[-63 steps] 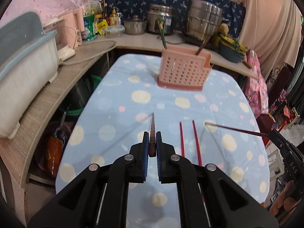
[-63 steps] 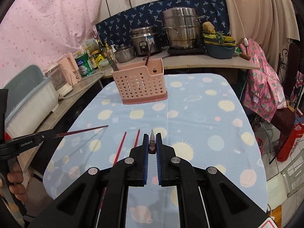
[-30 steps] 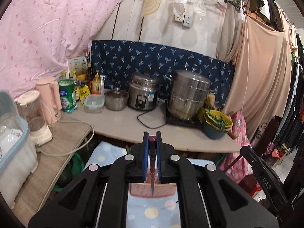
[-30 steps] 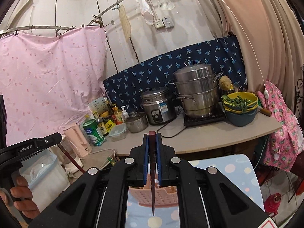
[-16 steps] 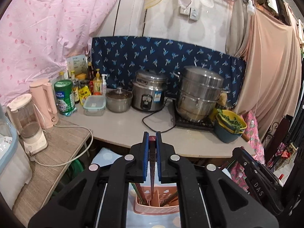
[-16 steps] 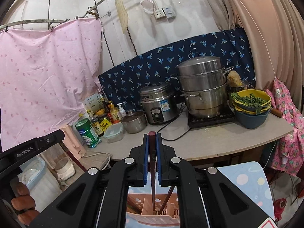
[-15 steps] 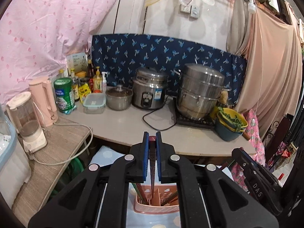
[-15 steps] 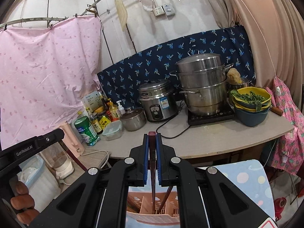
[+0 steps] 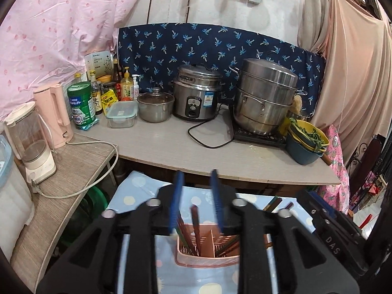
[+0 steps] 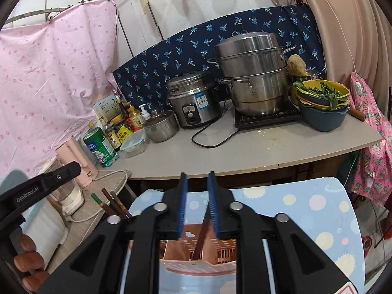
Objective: Organize utensils
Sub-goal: 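Lower both chopsticks into the pink basket and open both grippers, then move both grippers down to the last two red chopsticks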
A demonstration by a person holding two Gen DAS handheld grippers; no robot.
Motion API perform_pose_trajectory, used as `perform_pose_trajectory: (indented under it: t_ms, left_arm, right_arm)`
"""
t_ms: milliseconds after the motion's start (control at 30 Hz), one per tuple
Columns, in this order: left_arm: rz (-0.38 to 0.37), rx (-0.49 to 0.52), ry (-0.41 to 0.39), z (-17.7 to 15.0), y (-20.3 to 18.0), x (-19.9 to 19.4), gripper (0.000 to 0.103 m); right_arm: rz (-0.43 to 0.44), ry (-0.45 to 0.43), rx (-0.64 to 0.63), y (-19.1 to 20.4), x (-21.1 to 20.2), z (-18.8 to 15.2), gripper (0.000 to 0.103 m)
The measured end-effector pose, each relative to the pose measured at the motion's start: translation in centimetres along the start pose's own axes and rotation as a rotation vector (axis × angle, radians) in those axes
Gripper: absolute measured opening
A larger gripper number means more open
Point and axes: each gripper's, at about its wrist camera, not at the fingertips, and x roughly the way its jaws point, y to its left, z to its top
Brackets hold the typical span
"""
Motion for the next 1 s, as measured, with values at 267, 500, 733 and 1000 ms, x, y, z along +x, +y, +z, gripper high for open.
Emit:
perform_pose_trajectory:
  t_ms: [267,500,733,1000]
  left_arm:
    - [0.028,0.012,-0.003,-1.8,0.6,-2.8,0.051]
    - [0.067,0.053,0.043,-6.1,1.3,-5.7,0.056]
    - [0.106,0.056,0.108,-11.6,2.8,-8.5,0.056]
    - [0.148,0.059,0.189,-19.4,4.0,-10.9,0.056]
  right_arm:
    - [-0.006,-0.042,-0.045,1.1,-3.9,-0.7,0.043]
    - [-0.017,-0.025,-0.112,2.3,-8.2,-4.3,0.050]
    - [-0.019,0.034,-0.119,2.5,-12.0,-9.7,0.050]
    - [-0.053,0.127,-0.120,1.6,-15.7,-17.6,0.050]
